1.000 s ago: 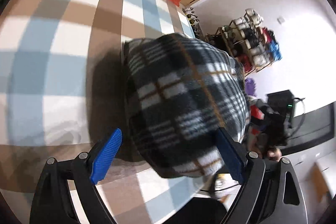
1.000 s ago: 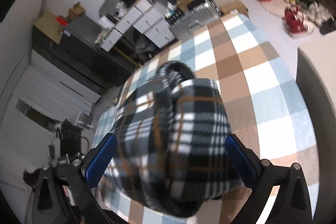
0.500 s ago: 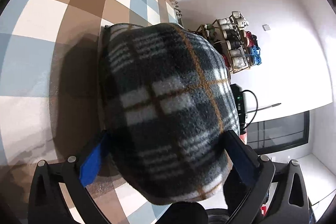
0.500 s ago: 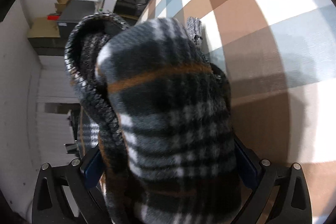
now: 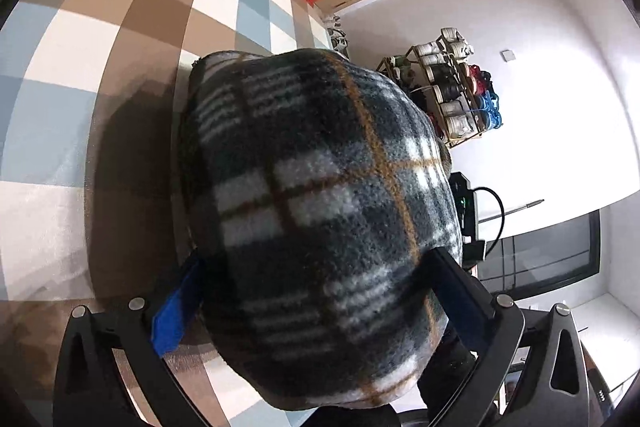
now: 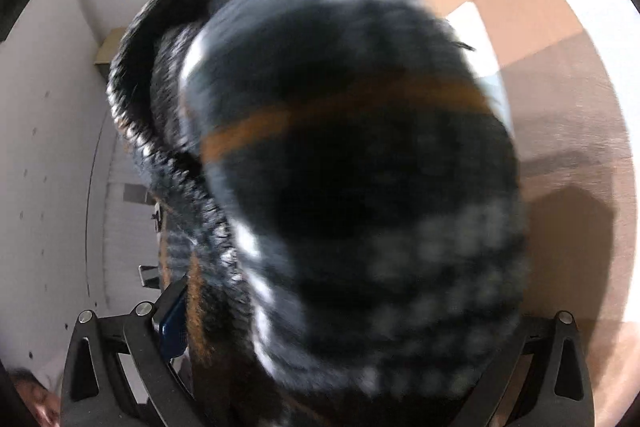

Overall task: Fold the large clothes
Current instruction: 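Grasp the plaid bundle with both grippers and lift it off the bed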

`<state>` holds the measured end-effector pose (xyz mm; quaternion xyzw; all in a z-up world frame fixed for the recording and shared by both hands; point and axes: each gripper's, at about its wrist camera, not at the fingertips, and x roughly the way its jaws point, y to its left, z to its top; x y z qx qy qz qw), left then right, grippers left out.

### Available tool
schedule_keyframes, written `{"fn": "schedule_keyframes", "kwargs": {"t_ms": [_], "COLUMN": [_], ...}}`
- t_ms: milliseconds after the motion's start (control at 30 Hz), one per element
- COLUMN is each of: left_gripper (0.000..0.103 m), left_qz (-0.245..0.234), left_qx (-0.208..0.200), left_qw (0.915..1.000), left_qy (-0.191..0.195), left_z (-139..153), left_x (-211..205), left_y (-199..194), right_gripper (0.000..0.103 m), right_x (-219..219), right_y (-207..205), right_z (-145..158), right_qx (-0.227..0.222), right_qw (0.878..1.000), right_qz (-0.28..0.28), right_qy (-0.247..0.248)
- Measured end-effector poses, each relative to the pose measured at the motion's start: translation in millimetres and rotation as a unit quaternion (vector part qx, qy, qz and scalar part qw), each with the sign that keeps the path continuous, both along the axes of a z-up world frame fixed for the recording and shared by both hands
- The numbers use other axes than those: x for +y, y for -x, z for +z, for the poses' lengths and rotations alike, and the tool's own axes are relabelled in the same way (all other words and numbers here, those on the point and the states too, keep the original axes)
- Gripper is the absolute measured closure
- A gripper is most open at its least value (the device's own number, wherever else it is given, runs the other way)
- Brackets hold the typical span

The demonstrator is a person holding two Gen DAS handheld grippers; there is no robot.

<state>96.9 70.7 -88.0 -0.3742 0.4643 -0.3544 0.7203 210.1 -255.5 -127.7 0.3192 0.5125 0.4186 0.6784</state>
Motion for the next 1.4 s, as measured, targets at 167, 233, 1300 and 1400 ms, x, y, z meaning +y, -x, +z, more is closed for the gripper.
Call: {"fn": "schedule_keyframes", "kwargs": {"t_ms": [167,233,1300,1400], "left_gripper": [0.001,0.001,0.001,0.001], "left_qz": [0.003,0.006,0.277,0.293], "left_qx": [0.001,0.001,-0.013,-0.004], "left_qw": [1.0,1.0,0.9607,0.9561], "left_qy": [-0.002,0.0,-0.02,-0.011], "left_z": [2,3,-31,-59], "left_x": [14,20,383,407], "left_y": [4,7,123,113], "right_gripper": [0.0,0.0,0.001,0.001], "right_x": [24,35,530,571], "right_y": [5,6,6,8], "right_z": [7,12,-49,-80], "right_qx": [-0.015,-0.026,0.005,0.014], "right_qw": [1.0,1.0,0.976,0.978], "right_qz": [0.008,0.009,0.213,0.207], "right_qy": [-0.001,-0.003,-0.04,-0.029]}}
